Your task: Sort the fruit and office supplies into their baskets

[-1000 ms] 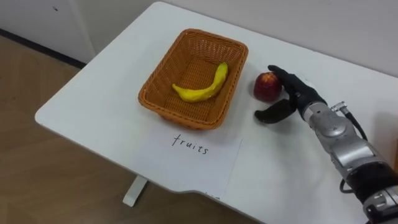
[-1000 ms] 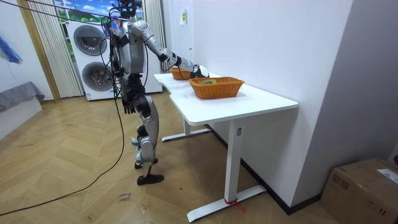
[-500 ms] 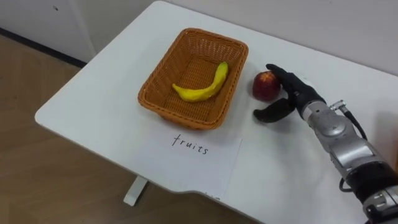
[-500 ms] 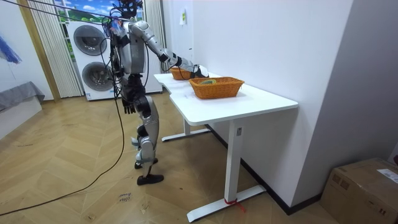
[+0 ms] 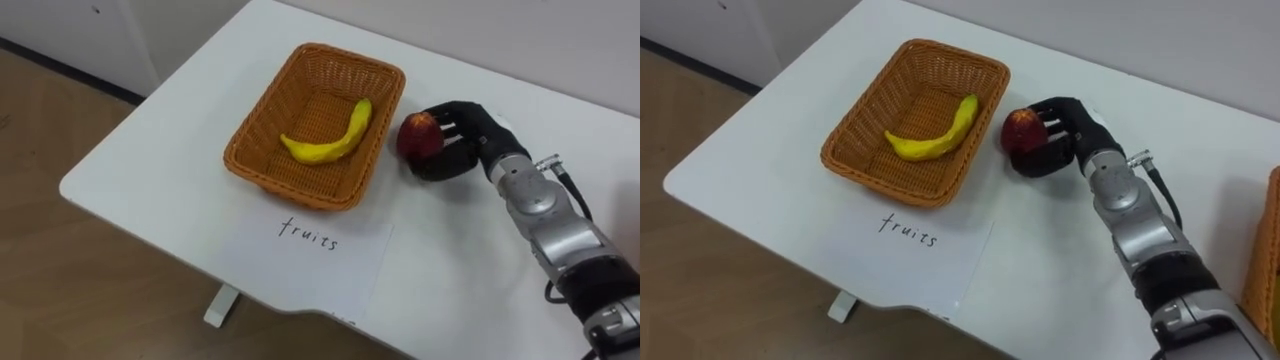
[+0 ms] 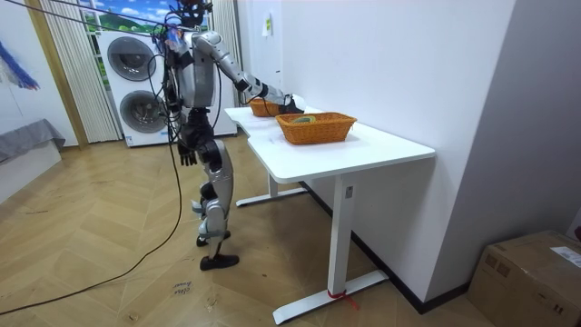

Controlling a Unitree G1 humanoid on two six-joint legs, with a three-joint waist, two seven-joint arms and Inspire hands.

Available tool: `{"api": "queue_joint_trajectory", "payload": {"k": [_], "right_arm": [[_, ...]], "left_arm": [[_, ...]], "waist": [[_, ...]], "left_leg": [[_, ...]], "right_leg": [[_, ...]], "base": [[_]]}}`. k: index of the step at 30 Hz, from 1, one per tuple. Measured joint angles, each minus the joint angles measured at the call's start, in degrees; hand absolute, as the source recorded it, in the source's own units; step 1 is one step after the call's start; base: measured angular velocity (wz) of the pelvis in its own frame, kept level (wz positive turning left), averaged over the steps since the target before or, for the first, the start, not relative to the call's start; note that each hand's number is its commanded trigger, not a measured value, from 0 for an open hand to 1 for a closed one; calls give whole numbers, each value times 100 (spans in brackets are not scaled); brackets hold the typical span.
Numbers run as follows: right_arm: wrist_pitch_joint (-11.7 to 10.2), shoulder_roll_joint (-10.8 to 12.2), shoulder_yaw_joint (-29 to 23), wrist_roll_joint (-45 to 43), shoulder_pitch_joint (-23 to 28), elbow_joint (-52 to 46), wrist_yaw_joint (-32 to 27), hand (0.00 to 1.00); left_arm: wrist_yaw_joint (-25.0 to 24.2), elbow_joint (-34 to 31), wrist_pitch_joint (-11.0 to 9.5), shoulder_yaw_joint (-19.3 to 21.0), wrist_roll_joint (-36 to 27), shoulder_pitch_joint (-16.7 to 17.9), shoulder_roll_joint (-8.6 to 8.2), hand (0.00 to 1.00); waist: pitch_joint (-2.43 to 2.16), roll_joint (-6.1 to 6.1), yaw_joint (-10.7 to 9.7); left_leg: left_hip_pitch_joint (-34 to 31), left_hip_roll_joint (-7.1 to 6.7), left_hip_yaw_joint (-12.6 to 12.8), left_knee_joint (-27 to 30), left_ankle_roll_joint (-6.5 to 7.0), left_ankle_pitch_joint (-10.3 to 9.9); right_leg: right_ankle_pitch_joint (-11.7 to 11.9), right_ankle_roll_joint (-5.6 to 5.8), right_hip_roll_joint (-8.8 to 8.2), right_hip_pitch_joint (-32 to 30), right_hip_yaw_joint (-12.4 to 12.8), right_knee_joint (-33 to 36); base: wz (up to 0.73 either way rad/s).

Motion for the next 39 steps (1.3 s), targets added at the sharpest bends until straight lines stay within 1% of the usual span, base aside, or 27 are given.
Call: {"api": "queue_joint_trajectory", "payload": {"k": [12,18,21,22,24,26,27,29,30,31,33,34,35,36,38,39], "right_arm": [[-2,0,6,101,2,1,113,100],[9,0,0,30,2,1,182,100],[75,3,-15,-107,44,-100,205,100],[133,2,-16,-191,91,-235,205,100],[143,2,-16,-245,215,-426,206,100],[143,1,-27,-296,457,-685,204,100],[143,2,-46,-312,519,-739,204,100],[144,2,-260,-505,768,-940,195,100],[144,1,-298,-541,797,-974,174,100],[147,0,-386,-619,868,-1090,122,100],[144,-4,-598,-718,1093,-1369,50,100],[146,-7,-712,-759,1189,-1506,40,100],[146,-15,-764,-805,1229,-1630,29,100],[148,-16,-775,-813,1231,-1687,29,100],[148,-33,-829,-810,1252,-1950,23,100],[150,-34,-860,-808,1257,-2009,23,100]], "left_arm": [[0,-14,-13,0,0,-5,13,0],[0,-5,-11,12,5,1,16,0],[8,-25,0,45,18,19,24,0],[18,-32,0,49,9,16,33,0],[60,-28,-1,48,3,18,32,0],[172,-19,-2,57,0,40,26,0],[195,-10,-2,64,2,44,24,0],[304,-8,-6,151,1,70,15,0],[327,-6,-8,171,-1,83,14,0],[387,3,-8,181,1,115,13,0],[416,10,-8,259,1,150,-6,0],[419,10,-8,303,2,162,-25,0],[419,5,-8,347,3,181,-48,0],[419,-9,-8,374,3,204,-56,0],[422,-52,-14,574,7,300,-97,0],[426,-64,-14,601,6,313,-97,0]], "waist": [[-8,-14,-1],[-25,-55,-26],[-31,-79,-58],[-32,-87,-85],[-35,-91,-110],[-37,-95,-200],[-38,-95,-210],[-42,-92,-273],[-41,-92,-298],[-41,-88,-373],[-56,-69,-407],[-73,-45,-418],[-93,-9,-482],[-103,8,-499],[-139,70,-551],[-138,76,-569]], "left_leg": [[2,0,-3,4,-1,1],[4,-4,-2,-8,-1,1],[38,-15,-13,-12,0,0],[50,-22,-14,-15,0,0],[86,-50,-22,-20,0,0],[143,-71,-25,-21,2,1],[169,-73,-25,-23,3,2],[234,-79,-34,-29,7,0],[257,-79,-35,-34,7,0],[282,-78,-33,-40,7,0],[300,-72,-16,-47,9,-2],[306,-59,6,-52,10,-3],[329,-24,39,-60,10,-3],[348,-14,75,-71,10,-3],[465,-1,166,-173,10,-2],[518,-5,168,-206,8,0]], "right_leg": [[0,0,-6,9,-13,3],[0,1,-5,23,-5,-3],[-3,7,-5,107,-19,-81],[-5,10,-5,109,-17,-81],[-9,16,-9,136,-19,-80],[-14,29,-9,220,-23,-125],[-10,36,-7,253,-21,-150],[-5,45,-7,346,-23,-176],[-5,45,-7,357,-22,-176],[-5,46,-8,373,-20,-178],[-5,46,-7,399,-12,-180],[-4,46,-7,396,1,-180],[-4,47,-6,394,18,-180],[-3,46,-5,395,41,-178],[-2,42,3,461,140,-178],[-2,43,3,501,146,-193]], "base": [[0],[1],[5],[0],[2],[8],[6],[5],[4],[0],[-3],[-8],[-11],[-21],[-22],[-7]]}}
